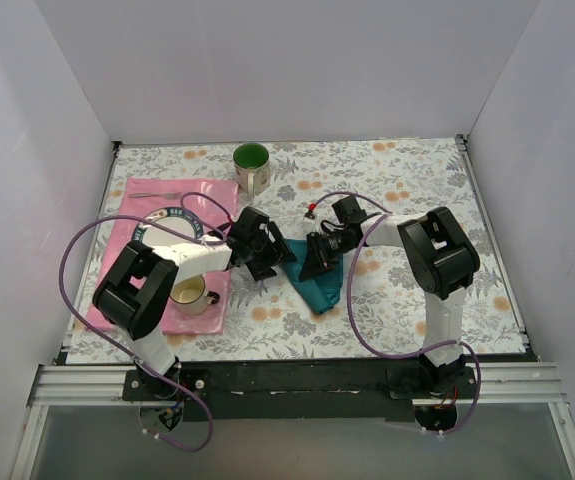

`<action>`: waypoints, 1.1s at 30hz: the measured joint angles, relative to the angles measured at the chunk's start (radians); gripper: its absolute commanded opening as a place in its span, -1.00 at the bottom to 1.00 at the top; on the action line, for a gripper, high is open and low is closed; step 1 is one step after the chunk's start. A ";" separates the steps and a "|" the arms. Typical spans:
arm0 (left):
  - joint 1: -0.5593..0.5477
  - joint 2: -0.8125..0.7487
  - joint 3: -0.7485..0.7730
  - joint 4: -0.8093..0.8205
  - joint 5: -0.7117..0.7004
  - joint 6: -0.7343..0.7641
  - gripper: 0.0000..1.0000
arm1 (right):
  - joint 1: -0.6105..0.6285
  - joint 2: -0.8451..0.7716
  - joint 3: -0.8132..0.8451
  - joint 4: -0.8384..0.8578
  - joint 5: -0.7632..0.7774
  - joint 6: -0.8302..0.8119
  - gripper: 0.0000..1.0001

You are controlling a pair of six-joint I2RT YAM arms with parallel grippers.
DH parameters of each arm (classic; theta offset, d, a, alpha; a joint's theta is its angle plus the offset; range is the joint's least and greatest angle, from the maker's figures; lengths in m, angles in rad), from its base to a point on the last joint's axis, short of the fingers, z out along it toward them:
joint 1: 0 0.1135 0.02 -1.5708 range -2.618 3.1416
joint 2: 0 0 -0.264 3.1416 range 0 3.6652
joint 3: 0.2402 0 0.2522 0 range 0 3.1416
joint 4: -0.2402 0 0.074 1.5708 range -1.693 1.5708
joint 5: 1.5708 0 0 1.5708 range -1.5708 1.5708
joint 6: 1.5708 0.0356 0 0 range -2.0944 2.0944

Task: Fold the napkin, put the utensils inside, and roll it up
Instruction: Roll the napkin with the utensil

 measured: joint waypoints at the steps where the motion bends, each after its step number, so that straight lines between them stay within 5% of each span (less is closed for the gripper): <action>1: 0.000 0.006 0.001 0.014 0.006 -0.004 0.42 | 0.000 0.001 0.000 0.000 -0.002 0.000 -0.89; 10: -0.003 0.103 0.053 0.069 0.033 -0.049 -0.40 | -0.005 0.015 0.005 0.006 -0.033 -0.004 -0.74; 15: -0.004 0.113 0.055 0.063 0.031 -0.034 -0.82 | 0.000 0.014 0.029 -0.045 -0.001 -0.030 -0.29; 23: -0.006 0.116 0.060 0.054 0.034 -0.032 -0.90 | 0.082 -0.168 0.031 -0.152 0.364 -0.059 0.24; 33: -0.006 0.130 0.080 0.027 0.065 -0.036 -0.91 | 0.367 -0.366 -0.032 -0.129 0.918 -0.061 0.40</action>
